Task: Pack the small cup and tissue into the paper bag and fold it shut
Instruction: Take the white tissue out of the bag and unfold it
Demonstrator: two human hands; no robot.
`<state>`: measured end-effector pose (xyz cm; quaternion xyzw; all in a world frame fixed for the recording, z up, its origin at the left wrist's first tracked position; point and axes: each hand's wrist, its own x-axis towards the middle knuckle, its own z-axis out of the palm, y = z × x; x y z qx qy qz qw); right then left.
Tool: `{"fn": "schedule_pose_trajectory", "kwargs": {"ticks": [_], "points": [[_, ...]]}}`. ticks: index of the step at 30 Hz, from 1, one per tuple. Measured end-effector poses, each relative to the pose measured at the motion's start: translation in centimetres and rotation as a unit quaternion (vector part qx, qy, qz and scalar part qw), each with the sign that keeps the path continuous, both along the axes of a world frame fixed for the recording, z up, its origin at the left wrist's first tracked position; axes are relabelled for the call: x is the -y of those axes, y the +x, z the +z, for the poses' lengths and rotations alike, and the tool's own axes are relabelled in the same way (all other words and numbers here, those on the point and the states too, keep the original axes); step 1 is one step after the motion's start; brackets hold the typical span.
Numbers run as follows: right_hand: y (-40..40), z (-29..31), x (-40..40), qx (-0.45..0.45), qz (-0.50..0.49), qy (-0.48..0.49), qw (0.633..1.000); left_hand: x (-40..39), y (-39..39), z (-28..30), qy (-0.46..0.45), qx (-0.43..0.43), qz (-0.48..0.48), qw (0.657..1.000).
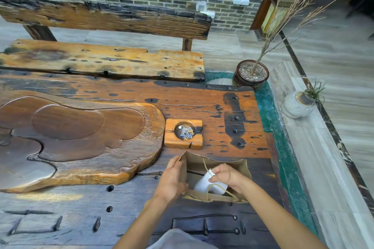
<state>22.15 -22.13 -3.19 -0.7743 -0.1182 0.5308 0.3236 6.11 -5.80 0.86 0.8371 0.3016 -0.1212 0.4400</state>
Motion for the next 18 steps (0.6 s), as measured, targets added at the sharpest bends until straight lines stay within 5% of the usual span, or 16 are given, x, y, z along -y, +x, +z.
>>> {"fn": "schedule_pose_trajectory", "kwargs": {"ticks": [18], "points": [[-0.8, 16.2, 4.4, -0.088, -0.138, 0.193, 0.967, -0.7, 0.4, 2.5, 0.006, 0.056, -0.035, 0.998]]}}
